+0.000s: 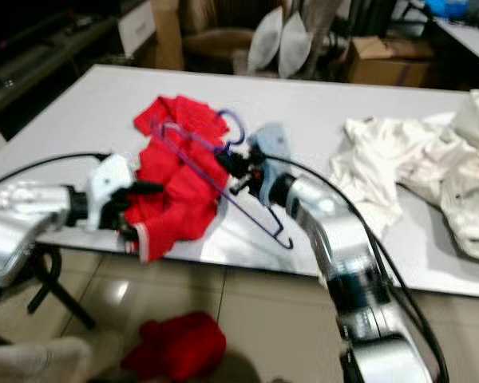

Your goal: Hang hanger

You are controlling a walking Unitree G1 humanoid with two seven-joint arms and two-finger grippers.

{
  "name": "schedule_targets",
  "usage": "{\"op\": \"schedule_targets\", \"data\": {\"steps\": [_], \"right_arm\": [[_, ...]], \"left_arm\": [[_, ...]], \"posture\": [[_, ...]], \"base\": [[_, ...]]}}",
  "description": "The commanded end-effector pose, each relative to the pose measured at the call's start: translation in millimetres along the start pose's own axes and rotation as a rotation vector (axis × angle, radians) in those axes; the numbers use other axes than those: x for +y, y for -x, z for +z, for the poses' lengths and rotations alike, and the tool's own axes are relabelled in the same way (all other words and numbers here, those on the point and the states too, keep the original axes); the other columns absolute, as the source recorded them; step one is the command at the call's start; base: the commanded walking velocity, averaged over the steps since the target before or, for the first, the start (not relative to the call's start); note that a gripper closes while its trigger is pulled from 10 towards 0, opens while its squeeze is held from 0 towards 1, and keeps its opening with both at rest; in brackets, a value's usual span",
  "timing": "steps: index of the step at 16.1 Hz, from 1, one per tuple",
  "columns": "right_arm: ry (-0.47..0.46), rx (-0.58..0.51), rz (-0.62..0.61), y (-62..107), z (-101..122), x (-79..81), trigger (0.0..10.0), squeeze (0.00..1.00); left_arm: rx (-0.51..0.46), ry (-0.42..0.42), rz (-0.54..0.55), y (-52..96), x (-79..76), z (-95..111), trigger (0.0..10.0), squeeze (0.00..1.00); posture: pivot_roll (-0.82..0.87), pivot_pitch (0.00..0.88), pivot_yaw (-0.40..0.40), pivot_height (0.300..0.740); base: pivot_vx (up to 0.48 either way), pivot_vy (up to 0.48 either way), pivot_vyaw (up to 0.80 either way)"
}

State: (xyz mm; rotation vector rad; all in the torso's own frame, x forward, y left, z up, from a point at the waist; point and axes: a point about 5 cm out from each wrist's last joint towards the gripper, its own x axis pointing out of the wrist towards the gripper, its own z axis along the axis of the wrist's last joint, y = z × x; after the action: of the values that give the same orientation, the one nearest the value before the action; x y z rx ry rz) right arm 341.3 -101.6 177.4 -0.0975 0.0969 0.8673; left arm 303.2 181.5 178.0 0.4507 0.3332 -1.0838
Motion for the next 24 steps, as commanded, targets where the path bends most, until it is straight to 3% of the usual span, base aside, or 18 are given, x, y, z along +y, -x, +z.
{"op": "schedule_targets", "data": {"steps": [1,4,8,10,12,13,14,15,17,19,21,23,24], "right_arm": [[0.033,0.082,0.034,-6.6,-6.6,-6.3,10.0,0.0],[0.138,0.291,-0.034,-13.0,-22.2,-31.4,10.0,0.0],[0.25,0.372,-0.208,-11.0,-16.5,-58.7,10.0,0.0],[0.221,0.321,-0.394,-6.2,-5.4,-77.1,10.0,0.0],[0.207,0.277,-0.467,-2.8,-0.9,-83.6,10.0,0.0],[0.156,0.213,-0.437,-5.6,3.4,-81.2,10.0,0.0],[0.049,0.075,-0.304,-15.2,12.6,-70.2,10.0,0.0],[0.028,0.047,-0.276,-17.1,14.6,-67.8,10.0,0.0],[-0.019,-0.087,-0.23,-18.1,25.4,-63.6,10.0,0.0],[-0.035,-0.197,-0.296,-4.9,41.5,-74.6,10.0,0.0],[-0.034,-0.209,-0.386,10.0,45.6,-89.0,10.0,0.0],[-0.008,-0.014,-0.679,48.8,23.6,-123.8,10.0,0.0],[0.005,0.05,-0.718,55.7,15.7,-127.6,10.0,0.0]], "left_arm": [[-0.024,0.0,-0.026,11.8,-0.6,6.2,10.0,1.0],[-0.052,0.036,-0.072,32.3,-2.4,4.0,10.0,1.0],[-0.038,0.045,-0.08,35.4,-2.4,0.6,10.0,1.0],[-0.044,0.053,-0.068,36.8,-0.3,0.3,10.0,1.0],[-0.036,0.062,-0.047,40.9,2.9,-2.4,10.0,1.0],[-0.049,0.066,0.004,44.1,9.0,-2.2,10.0,1.0],[-0.11,0.072,0.117,43.7,21.4,2.8,10.0,1.0],[-0.133,0.083,0.153,42.2,25.1,4.7,10.0,1.0],[-0.284,0.149,0.339,28.9,39.8,16.1,10.0,1.0],[-0.343,0.183,0.42,18.6,42.9,19.7,10.0,1.0],[-0.359,0.186,0.415,10.5,39.4,19.7,10.0,1.0],[-0.378,0.203,0.303,-7.3,21.3,22.6,10.0,1.0],[-0.379,0.205,0.284,-10.7,17.7,23.3,10.0,1.0]], "posture": [[-0.12,0.0,0.047,0.74],[-0.12,0.0,0.04,0.74],[-0.12,0.0,0.043,0.74],[-0.13,0.0,0.043,0.74],[-0.13,0.0,0.041,0.74],[-0.13,0.0,0.04,0.74],[-0.13,0.0,0.041,0.74],[-0.13,0.0,0.041,0.74],[-0.13,0.0,0.046,0.74],[-0.14,0.0,0.052,0.74],[-0.16,0.0,0.062,0.74],[-0.17,0.0,0.069,0.74],[-0.18,0.0,0.068,0.74]], "base": [[0.0,0.0,0.0],[0.0,0.0,0.0],[0.0,0.0,0.0],[0.0,0.0,0.0],[0.0,0.0,0.0],[0.0,0.0,0.0],[0.0,0.0,0.0],[0.0,0.0,0.0],[0.0,0.0,0.0],[0.0,0.0,0.0],[0.0,0.0,0.0],[0.0,0.0,0.0],[0.0,0.0,0.0]]}}
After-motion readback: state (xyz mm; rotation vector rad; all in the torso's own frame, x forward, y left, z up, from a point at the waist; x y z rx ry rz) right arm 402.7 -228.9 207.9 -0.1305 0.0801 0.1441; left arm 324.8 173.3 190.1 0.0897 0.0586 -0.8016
